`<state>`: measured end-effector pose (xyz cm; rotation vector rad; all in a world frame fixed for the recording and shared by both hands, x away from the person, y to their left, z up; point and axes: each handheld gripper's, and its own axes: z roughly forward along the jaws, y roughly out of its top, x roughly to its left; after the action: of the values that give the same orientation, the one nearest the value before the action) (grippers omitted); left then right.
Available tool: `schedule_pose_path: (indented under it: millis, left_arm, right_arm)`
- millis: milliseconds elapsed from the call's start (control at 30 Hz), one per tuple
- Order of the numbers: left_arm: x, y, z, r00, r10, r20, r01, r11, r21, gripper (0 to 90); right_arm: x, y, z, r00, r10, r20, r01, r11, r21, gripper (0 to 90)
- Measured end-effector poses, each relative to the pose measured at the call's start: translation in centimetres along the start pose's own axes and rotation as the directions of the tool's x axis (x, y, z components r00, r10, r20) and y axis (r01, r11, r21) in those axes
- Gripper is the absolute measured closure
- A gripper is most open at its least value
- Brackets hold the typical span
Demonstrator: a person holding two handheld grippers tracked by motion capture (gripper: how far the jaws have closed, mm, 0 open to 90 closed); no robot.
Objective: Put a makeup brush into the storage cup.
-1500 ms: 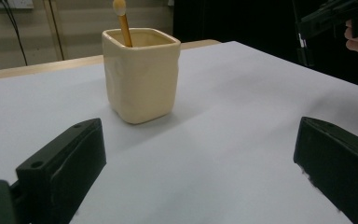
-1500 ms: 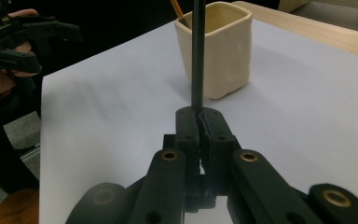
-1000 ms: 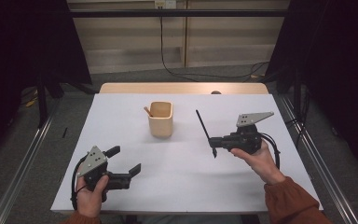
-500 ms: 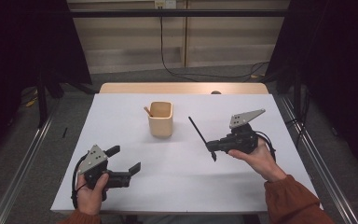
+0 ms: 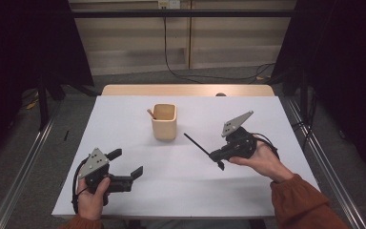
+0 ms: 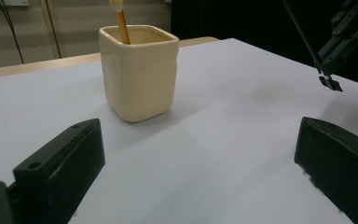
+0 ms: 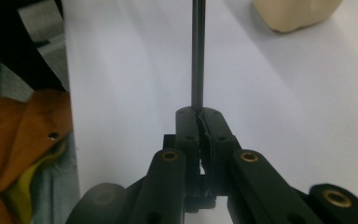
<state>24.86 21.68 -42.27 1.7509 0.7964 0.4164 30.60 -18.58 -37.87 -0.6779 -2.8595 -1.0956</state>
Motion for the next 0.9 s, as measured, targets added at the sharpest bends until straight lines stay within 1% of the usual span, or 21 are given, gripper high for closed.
schedule_pose_path:
  millis: [67,100,133,167,233,300,333,367,400,467,533,567,600,633,733,800,900]
  left_arm:
    - [0.0,0.0,0.0,1.0000,-0.002,0.001,0.002,1.0000,-0.003,1.5]
    - [0.0,0.0,0.0,1.0000,0.000,0.001,0.000,1.0000,-0.005,1.4]
    - [0.0,0.1,0.0,1.0000,0.000,0.001,0.000,1.0000,-0.005,1.4]
    - [0.0,0.1,0.0,1.0000,-0.001,0.000,0.001,1.0000,-0.003,1.4]
    - [0.1,0.0,0.0,1.0000,0.000,-0.001,0.000,1.0000,0.000,1.5]
    - [0.2,-0.1,-0.1,0.9999,-0.010,-0.004,0.010,0.9999,-0.002,1.5]
    - [0.3,-0.1,-0.2,1.0000,-0.007,-0.004,0.007,1.0000,0.001,1.5]
    - [0.3,-0.1,-0.2,1.0000,-0.005,-0.005,0.005,1.0000,0.003,1.5]
    - [0.3,-0.1,-0.2,0.9999,-0.012,-0.005,0.012,0.9999,-0.002,1.5]
    - [0.3,0.0,-0.2,1.0000,-0.007,-0.005,0.007,1.0000,0.002,1.5]
    - [0.3,0.0,-0.2,1.0000,-0.006,-0.002,0.006,1.0000,0.002,1.5]
    - [0.3,0.0,-0.2,0.9999,-0.010,-0.003,0.010,0.9999,-0.003,1.5]
    - [0.3,0.0,-0.2,0.9999,-0.011,-0.004,0.011,0.9999,-0.003,1.5]
    - [0.3,0.0,-0.2,0.9999,-0.010,-0.004,0.010,0.9999,-0.001,1.5]
    - [0.3,0.0,-0.1,0.9999,-0.011,-0.001,0.011,0.9999,0.001,1.5]
    - [0.3,0.0,-0.1,1.0000,-0.002,0.001,0.002,1.0000,0.002,1.5]
    - [0.3,0.1,-0.1,1.0000,0.002,0.000,-0.002,1.0000,0.004,1.5]
  right_arm:
    - [0.2,0.2,0.2,0.9998,-0.011,0.015,0.010,0.999,0.052,86.3]
    - [0.2,0.3,0.4,0.9997,-0.020,0.015,0.019,0.997,0.072,86.3]
    - [0.2,0.5,0.5,0.9997,-0.017,0.018,0.015,0.995,0.101,86.3]
    - [0.2,0.5,0.5,0.9996,-0.020,0.021,0.017,0.993,0.116,86.3]
    - [0.2,0.7,0.7,0.9995,-0.017,0.027,0.013,0.987,0.163,86.3]
    - [0.0,0.8,0.8,0.9994,-0.020,0.028,0.014,0.982,0.190,86.2]
    - [-0.1,0.8,0.9,0.9994,-0.022,0.026,0.016,0.980,0.200,86.2]
    - [0.0,0.9,1.0,0.9994,-0.017,0.030,0.010,0.975,0.221,86.3]
    - [0.0,1.0,1.1,0.9991,-0.027,0.034,0.018,0.974,0.227,86.3]
    - [0.2,1.1,1.4,0.9987,-0.035,0.037,0.024,0.965,0.260,86.3]
    - [0.3,1.3,1.6,0.9977,-0.050,0.046,0.034,0.953,0.301,86.3]
    - [0.3,1.3,1.7,0.9972,-0.062,0.042,0.046,0.950,0.309,86.2]
    - [0.4,1.4,1.8,0.9976,-0.055,0.041,0.039,0.945,0.324,86.2]
    - [0.4,1.5,1.9,0.9973,-0.061,0.039,0.044,0.938,0.344,86.3]
    - [0.4,1.4,2.1,0.9971,-0.071,0.028,0.055,0.922,0.383,86.3]
    - [0.4,1.3,2.2,0.9968,-0.077,0.021,0.062,0.913,0.404,86.2]
    - [0.3,1.0,2.8,0.9964,-0.084,0.012,0.070,0.894,0.442,86.2]
